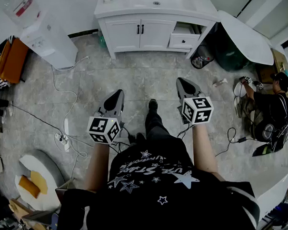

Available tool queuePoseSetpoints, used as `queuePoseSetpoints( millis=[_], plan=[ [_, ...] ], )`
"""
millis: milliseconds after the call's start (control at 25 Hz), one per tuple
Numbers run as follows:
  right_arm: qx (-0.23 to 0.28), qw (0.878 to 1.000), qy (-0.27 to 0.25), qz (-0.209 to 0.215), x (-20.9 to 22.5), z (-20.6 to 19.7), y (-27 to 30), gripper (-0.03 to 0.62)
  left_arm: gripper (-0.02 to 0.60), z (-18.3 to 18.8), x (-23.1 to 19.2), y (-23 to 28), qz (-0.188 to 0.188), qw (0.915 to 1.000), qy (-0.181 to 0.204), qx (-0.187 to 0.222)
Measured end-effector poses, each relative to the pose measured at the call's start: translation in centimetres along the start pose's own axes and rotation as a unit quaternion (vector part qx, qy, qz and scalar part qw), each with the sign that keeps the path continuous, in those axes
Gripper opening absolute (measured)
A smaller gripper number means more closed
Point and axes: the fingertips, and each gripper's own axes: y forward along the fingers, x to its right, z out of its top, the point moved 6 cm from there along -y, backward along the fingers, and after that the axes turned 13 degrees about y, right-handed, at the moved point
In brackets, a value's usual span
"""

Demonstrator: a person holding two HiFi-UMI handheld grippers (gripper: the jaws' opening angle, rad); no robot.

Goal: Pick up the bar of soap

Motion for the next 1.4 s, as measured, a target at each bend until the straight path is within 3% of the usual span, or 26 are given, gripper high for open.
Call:
queuePoseSetpoints(
  millis=[600,920,1080,1320,1400],
  plan=[
    [0.01,1.0,0.005,-0.014,1.7,0.2,0.0,0.006,0.011,0.4,0.2,1.9,-0.021,0.9997,0.014,0.0],
    [0.05,0.997,0.034,0.037,2.8,2.5,1.9,0.006,0.011,0.7,-0.5,4.8,-0.02,0.9997,0.015,-0.006],
    [0.042,0.997,0.046,0.044,4.5,3.6,4.8,0.094,0.011,0.9,-1.7,8.0,-0.018,0.9997,0.013,-0.011],
    [0.025,0.996,0.071,0.045,8.7,6.7,11.3,0.331,0.011,2.3,-4.4,14.9,-0.019,0.9995,0.013,-0.02],
    [0.02,0.995,0.083,0.048,10.3,7.8,13.7,0.379,0.009,2.9,-5.5,17.3,-0.014,0.9996,0.013,-0.021]
  ],
)
